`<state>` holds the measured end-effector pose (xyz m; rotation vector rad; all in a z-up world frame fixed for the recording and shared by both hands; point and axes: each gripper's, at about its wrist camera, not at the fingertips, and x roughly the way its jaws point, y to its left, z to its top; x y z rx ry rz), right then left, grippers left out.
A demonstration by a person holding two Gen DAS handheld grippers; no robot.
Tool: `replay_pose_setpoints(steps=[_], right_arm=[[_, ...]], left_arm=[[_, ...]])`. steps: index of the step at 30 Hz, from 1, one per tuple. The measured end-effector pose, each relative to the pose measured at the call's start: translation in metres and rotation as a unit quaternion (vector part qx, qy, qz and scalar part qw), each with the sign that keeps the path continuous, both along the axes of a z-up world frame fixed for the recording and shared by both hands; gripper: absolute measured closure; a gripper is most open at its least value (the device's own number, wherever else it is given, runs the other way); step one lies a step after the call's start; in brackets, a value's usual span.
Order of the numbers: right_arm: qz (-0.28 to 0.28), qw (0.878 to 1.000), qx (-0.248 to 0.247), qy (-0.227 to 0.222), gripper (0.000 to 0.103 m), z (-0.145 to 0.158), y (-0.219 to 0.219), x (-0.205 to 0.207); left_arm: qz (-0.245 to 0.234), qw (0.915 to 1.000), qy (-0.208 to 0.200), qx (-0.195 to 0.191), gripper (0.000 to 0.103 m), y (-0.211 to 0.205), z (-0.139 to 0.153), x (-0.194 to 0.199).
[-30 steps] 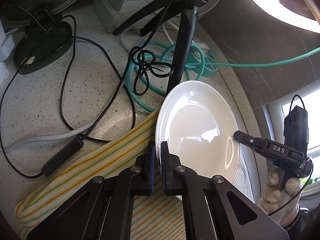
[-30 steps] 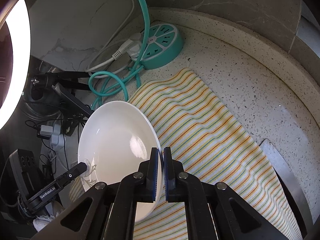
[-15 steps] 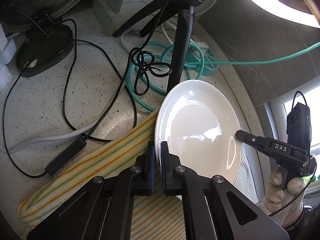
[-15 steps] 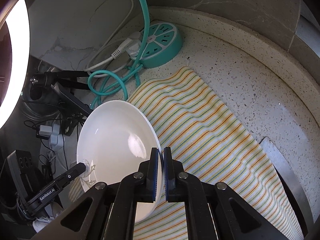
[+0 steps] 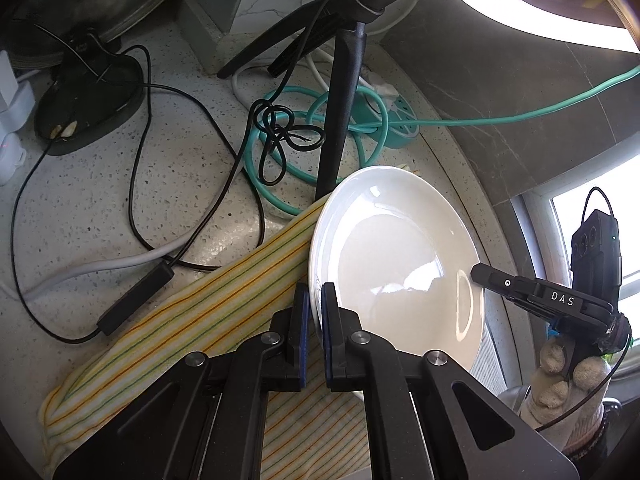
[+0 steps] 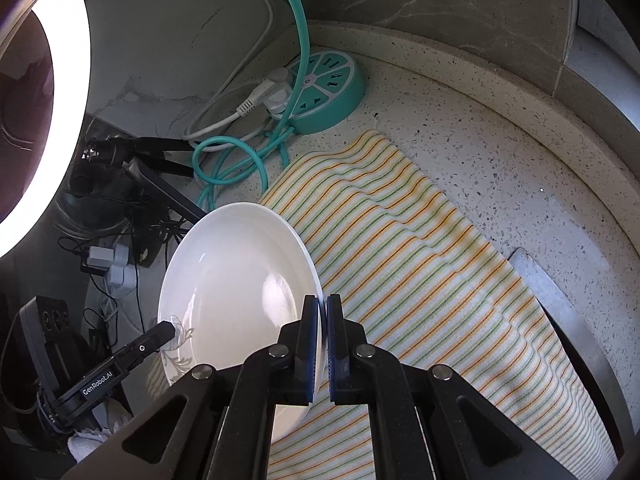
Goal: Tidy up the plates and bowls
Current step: 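Lift the white plate and carry it over the rose plate stack with both tools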
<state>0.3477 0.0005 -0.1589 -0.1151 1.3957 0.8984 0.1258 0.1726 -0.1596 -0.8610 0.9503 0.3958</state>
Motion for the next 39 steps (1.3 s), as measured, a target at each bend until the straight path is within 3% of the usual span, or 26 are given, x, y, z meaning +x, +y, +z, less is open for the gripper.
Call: replay_pose_setpoints(steps=[22,39], right_arm=[[-0.059,0.998,0.023,-0.010,0.099,0.040,-0.050,-0.042],[-0.158,0.987,0.032,-0.016,0.099,0.051,-0.108,-0.104]], left_arm=[[-0.061,0.9977,-0.030,-0.004,0.099,-0.017,0.032,-0.016],[-0.165,0.9859,-0.029,-0.004,0.099,-0.041,0.042,-0.030]])
